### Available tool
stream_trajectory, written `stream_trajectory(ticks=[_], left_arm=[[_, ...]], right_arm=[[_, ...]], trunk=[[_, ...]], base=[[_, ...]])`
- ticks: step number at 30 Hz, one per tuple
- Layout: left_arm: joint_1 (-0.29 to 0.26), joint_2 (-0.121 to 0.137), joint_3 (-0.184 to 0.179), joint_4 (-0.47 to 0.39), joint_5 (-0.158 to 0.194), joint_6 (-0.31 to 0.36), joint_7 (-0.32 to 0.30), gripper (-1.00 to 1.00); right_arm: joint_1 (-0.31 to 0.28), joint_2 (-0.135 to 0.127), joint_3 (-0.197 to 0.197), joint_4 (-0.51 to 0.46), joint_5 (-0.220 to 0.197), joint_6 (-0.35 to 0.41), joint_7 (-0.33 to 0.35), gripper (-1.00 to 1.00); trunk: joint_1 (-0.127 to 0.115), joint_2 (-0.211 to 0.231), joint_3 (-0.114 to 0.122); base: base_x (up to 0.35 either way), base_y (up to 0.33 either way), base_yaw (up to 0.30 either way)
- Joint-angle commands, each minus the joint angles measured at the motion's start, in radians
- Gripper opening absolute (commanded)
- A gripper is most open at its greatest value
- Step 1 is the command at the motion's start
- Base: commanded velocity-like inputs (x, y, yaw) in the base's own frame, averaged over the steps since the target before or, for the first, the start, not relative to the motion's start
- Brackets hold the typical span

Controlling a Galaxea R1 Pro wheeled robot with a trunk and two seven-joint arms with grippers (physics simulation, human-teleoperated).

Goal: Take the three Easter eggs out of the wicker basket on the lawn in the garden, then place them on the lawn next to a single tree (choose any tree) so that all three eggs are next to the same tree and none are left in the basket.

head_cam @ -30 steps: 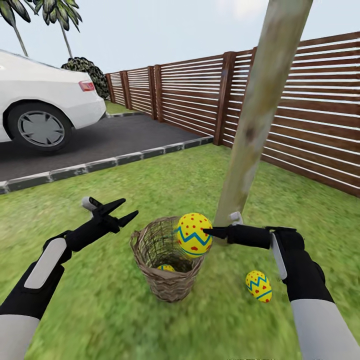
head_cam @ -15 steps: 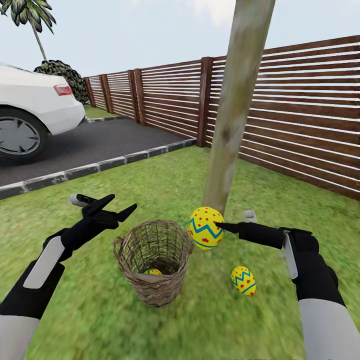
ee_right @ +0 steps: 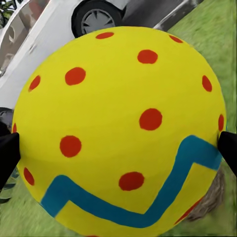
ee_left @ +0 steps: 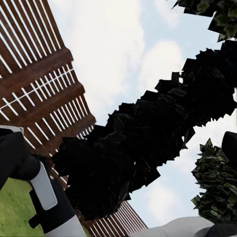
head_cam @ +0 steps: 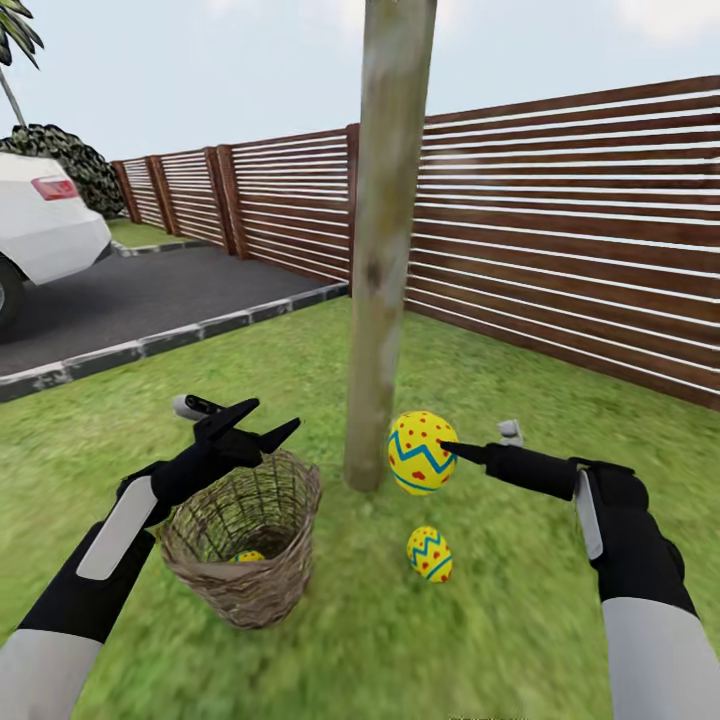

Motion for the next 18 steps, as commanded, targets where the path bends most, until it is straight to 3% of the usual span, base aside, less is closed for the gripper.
stream_trajectory(ticks=[1,8,18], left_arm=[[-0.001,0.0,-0.002,0.0,0.003,0.004,-0.002,1.0],[-0.001,0.0,-0.003,0.002,0.003,0.003,-0.001,1.0],[-0.001,-0.015,-0.003,0.005,0.0,0.002,0.001,1.0]], right_arm=[[-0.001,0.0,-0.002,0.013,0.0,0.008,0.003,-1.0],[-0.001,0.001,-0.003,0.031,0.001,0.002,0.002,-1.0],[0.0,0.007,-0.003,0.032,0.003,-0.016,-0.014,-1.0]], trunk=[[0.0,0.0,0.0],[0.0,0.0,0.008],[0.0,0.0,0.019]], base=[[0.0,-0.317,-0.223],[0.0,-0.308,-0.223],[0.0,-0.022,-0.21]])
